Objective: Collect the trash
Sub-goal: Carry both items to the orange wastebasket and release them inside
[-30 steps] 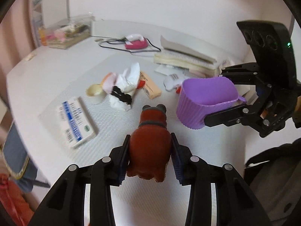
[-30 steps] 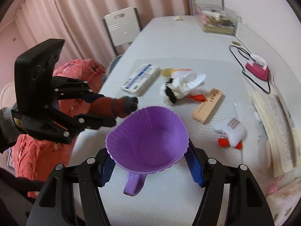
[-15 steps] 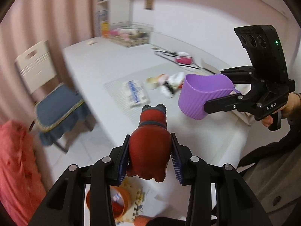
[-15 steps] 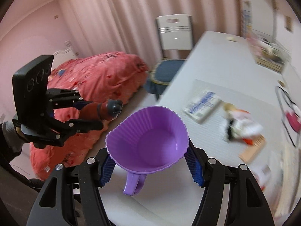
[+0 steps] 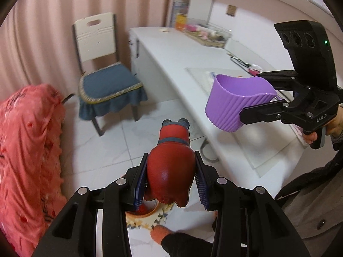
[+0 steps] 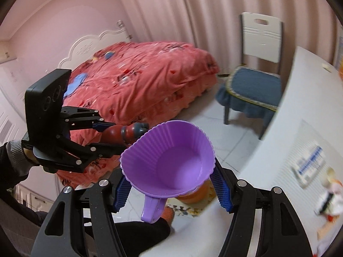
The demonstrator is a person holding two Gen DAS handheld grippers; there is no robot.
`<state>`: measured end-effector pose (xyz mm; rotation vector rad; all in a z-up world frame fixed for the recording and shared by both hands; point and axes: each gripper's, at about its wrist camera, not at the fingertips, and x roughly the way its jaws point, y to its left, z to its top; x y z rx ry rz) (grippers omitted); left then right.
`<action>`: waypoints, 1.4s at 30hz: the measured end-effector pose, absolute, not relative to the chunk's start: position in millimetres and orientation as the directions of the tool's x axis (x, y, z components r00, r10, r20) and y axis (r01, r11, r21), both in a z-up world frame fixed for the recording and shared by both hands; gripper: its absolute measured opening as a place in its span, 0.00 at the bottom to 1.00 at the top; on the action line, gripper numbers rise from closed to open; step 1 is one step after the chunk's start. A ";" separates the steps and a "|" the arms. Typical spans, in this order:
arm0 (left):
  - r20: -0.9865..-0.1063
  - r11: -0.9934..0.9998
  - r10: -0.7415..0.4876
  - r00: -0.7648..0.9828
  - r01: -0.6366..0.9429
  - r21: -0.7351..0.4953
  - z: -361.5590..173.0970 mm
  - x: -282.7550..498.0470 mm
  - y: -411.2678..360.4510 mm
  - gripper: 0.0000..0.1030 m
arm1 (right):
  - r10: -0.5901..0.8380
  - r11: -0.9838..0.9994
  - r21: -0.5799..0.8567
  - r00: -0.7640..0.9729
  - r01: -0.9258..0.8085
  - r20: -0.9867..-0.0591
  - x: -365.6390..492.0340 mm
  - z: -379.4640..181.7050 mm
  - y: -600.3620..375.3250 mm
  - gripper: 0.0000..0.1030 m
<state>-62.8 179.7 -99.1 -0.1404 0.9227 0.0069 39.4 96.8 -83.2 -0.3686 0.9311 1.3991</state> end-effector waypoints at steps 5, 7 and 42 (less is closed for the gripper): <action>-0.799 0.985 -0.046 0.599 -0.108 -0.137 -113.7 -70.3 209.4 0.41 | 0.641 0.147 0.294 -0.136 -0.944 -0.755 24.6 -101.6 141.0 0.64; -0.800 0.983 -0.051 0.597 -0.113 -0.148 -120.6 -75.4 220.0 0.41 | 0.628 0.142 0.289 -0.140 -0.947 -0.765 21.8 -111.1 157.1 0.64; -0.885 0.960 -0.170 0.434 -0.129 -0.248 -269.2 -54.1 310.6 0.65 | 0.437 0.290 0.337 -0.190 -0.896 -0.879 27.2 -291.0 263.6 0.65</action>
